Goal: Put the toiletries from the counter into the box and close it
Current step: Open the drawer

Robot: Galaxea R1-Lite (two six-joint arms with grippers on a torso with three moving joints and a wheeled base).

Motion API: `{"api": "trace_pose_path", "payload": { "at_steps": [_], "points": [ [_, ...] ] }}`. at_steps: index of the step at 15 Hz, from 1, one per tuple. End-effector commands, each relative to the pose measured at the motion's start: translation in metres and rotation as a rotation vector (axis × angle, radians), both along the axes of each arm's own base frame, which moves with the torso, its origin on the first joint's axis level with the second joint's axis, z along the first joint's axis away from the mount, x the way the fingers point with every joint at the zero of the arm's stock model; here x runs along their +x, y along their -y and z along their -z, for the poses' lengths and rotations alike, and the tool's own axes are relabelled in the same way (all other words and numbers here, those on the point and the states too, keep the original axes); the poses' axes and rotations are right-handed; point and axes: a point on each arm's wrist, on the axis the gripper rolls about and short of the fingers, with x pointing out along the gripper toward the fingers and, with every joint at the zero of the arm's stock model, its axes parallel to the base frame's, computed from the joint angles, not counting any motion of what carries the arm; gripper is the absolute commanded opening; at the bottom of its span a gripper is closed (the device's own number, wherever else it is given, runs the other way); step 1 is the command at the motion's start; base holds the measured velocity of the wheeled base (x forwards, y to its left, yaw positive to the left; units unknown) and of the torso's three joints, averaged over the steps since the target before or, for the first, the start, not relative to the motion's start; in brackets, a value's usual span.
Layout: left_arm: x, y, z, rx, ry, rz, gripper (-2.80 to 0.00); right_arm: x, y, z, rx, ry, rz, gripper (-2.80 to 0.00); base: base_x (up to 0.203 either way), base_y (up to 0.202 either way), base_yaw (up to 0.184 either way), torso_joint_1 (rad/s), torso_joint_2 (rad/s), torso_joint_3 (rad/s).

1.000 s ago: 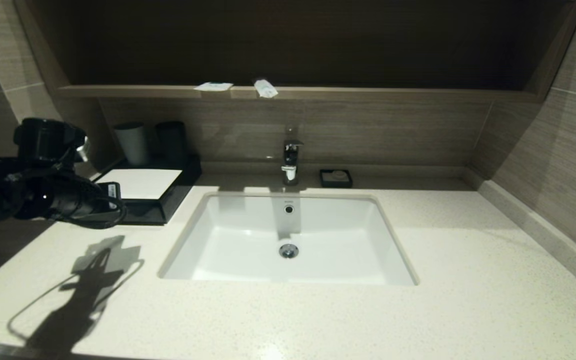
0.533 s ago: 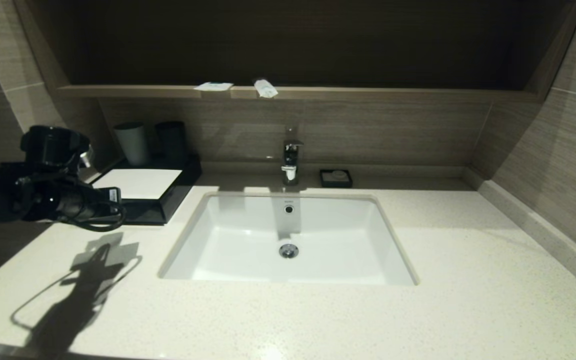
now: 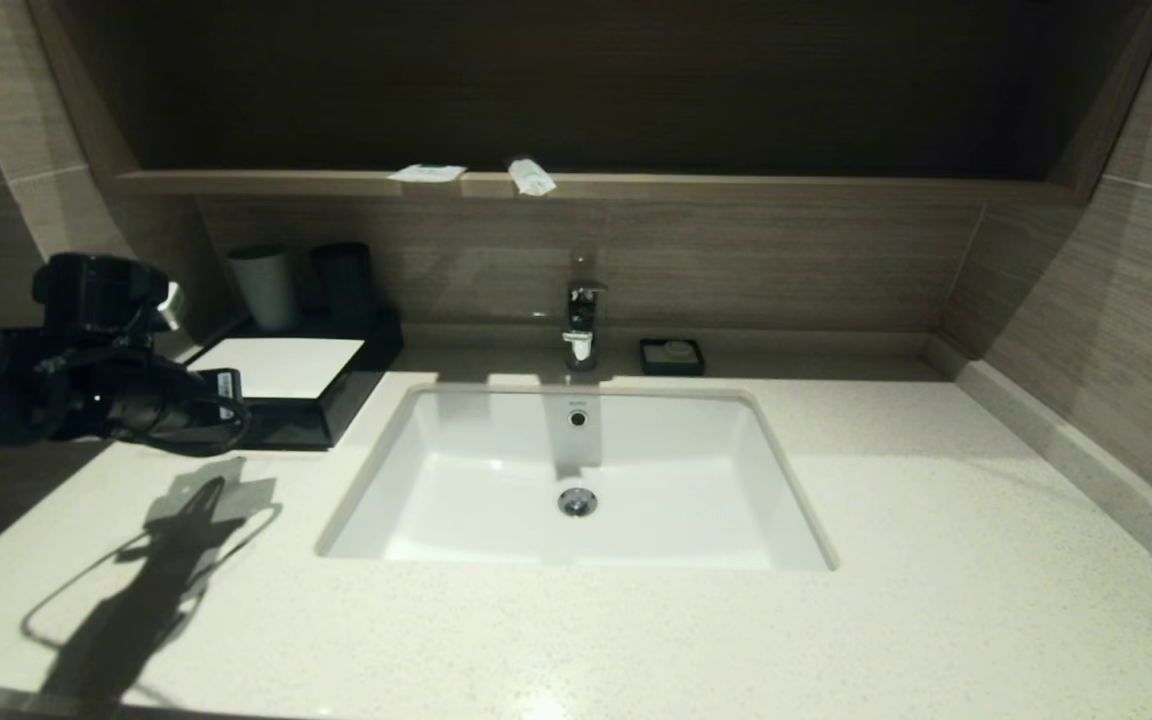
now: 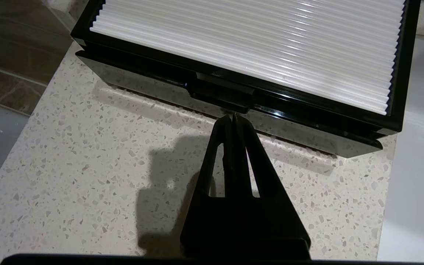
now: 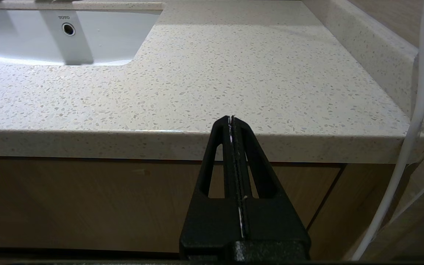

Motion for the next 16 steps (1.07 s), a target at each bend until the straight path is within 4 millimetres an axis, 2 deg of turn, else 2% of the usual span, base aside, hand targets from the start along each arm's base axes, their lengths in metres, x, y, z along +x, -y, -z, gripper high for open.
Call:
{"api": "trace_pose_path", "payload": {
  "at_steps": [1,6,16],
  "points": [
    [-0.001,-0.004,0.000,-0.003,0.000,0.001,-2.80,0.000,0.000,0.000,0.000,0.000,0.000,-2.80,0.000,0.000,0.000,0.000,0.00,0.000],
    [0.000,-0.025,0.007,-0.030,-0.013,0.025,-2.80,0.000,0.000,0.000,0.000,0.000,0.000,-2.80,0.000,0.000,0.000,0.000,0.00,0.000],
    [0.006,-0.026,0.016,-0.027,0.002,0.031,-2.80,0.000,0.000,0.000,0.000,0.000,0.000,-2.80,0.000,0.000,0.000,0.000,0.00,0.000]
  ]
}}
